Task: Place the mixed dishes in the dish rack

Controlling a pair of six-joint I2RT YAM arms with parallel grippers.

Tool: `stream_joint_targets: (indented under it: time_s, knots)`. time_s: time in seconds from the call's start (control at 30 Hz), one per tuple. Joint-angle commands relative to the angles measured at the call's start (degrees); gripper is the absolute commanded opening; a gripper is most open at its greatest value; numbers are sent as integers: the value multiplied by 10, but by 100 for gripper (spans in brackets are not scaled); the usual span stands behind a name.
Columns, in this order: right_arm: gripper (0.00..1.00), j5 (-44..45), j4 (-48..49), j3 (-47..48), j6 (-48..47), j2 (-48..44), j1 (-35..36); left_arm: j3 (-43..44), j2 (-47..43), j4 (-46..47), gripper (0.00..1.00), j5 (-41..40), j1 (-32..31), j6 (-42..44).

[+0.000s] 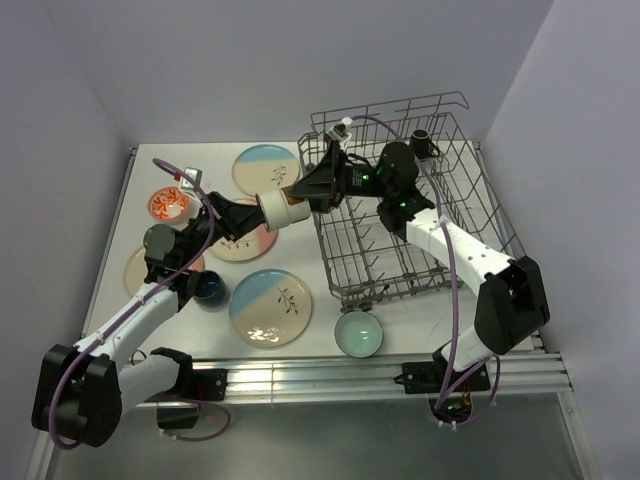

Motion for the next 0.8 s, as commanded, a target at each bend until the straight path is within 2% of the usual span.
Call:
stream_joint_targets:
  time_s: [0.0,0.1,0.17,0.27,0.3,0.33,0.37,0.4,0.47,0.53,0.57,0.6,0.63,0.7,0.77]
  knots:
    - [100,-6,36,2,7,-10,22,20,0,54,0,12,2,-2]
    - [100,-7,19,-1,1,-11,30,23,1,44,0,12,2,6]
    - [95,-6,5,-2,-5,-12,32,23,3,43,0,13,2,7]
    - [80,-7,5,-6,-6,-10,33,20,7,49,0,11,3,5]
    - [74,-8,9,-6,-3,-11,32,18,8,53,0,11,2,3]
    - [62,-9,21,-7,3,-10,33,16,8,54,0,11,2,3]
    - [54,-11,25,-7,4,-8,33,15,9,54,0,11,2,3]
    - [39,-13,31,-5,4,-7,32,15,9,54,0,11,2,3]
    - [26,-17,34,-2,2,-5,32,15,10,48,2,9,3,5]
    - [9,-25,41,2,-2,-4,31,21,5,12,14,2,3,17]
    - [6,-29,41,5,-6,-1,30,26,1,-13,35,-2,3,25]
    - [0,-37,38,12,-12,1,26,32,-13,-72,50,-15,3,54]
    - [0,-42,34,17,-30,2,24,41,-21,-99,67,-23,2,72]
    - [0,-49,31,23,-47,4,15,50,-39,-151,75,-54,3,114]
    - [0,-61,9,29,-91,6,5,70,-69,-248,81,-84,3,147]
